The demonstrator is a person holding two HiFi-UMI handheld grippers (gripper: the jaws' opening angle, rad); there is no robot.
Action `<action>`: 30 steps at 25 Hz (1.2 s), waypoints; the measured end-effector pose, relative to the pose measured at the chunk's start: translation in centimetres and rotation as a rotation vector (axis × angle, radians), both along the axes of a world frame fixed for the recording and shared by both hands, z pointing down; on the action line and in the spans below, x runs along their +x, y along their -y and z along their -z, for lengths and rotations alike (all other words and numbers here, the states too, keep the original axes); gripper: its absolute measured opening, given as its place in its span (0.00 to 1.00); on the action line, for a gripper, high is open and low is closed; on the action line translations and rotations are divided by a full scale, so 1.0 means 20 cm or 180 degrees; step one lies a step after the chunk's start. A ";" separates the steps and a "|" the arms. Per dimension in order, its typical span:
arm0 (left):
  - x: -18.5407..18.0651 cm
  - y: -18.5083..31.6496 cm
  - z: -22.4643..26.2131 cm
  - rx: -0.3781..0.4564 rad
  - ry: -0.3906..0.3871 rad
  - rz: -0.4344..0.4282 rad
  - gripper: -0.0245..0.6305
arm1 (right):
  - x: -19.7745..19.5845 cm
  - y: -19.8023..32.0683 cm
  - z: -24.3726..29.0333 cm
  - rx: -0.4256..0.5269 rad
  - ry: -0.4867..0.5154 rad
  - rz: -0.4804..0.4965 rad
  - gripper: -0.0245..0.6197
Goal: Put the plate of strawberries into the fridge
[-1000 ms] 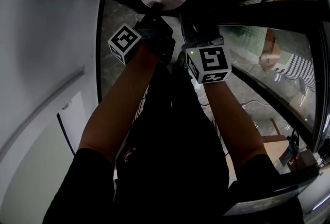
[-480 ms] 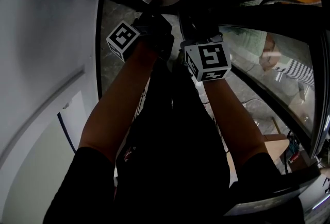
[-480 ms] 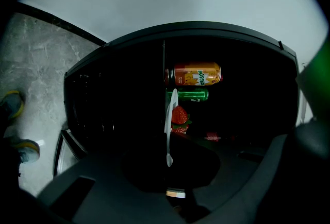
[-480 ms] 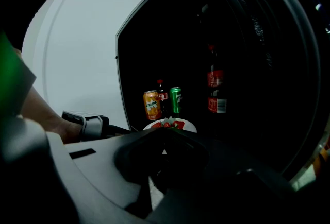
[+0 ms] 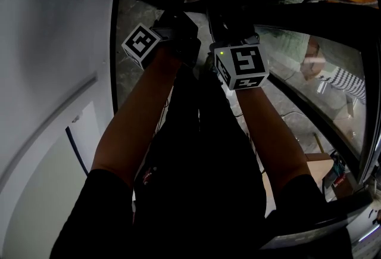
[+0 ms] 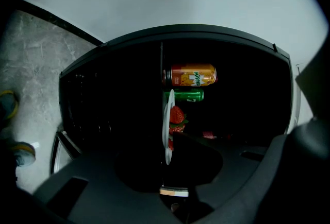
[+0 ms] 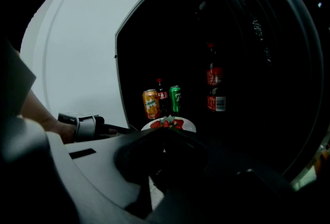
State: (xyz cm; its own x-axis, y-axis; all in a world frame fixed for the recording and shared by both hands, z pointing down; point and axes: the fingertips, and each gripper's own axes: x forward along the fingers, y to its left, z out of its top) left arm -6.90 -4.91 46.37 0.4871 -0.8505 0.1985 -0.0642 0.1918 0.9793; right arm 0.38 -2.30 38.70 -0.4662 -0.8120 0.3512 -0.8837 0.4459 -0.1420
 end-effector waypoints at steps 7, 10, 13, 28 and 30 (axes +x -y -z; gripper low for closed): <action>-0.03 -0.06 0.04 0.0165 0.0472 -0.0194 0.13 | 0.00 0.00 -0.01 -0.0007 -0.0001 -0.0001 0.05; -0.03 -0.10 0.05 0.0268 0.0918 -0.0379 0.13 | 0.00 0.00 -0.01 -0.0011 -0.0003 -0.0005 0.05; -0.02 -0.12 0.06 0.0502 0.1775 -0.0726 0.13 | 0.00 0.00 -0.01 -0.0013 -0.0004 -0.0010 0.05; 0.04 -0.08 0.15 0.1677 0.4648 -0.1584 0.13 | 0.01 0.00 -0.02 -0.0015 -0.0021 -0.0044 0.05; 0.04 -0.08 0.14 0.1679 0.4654 -0.1606 0.13 | 0.01 0.00 -0.02 -0.0011 -0.0027 -0.0048 0.05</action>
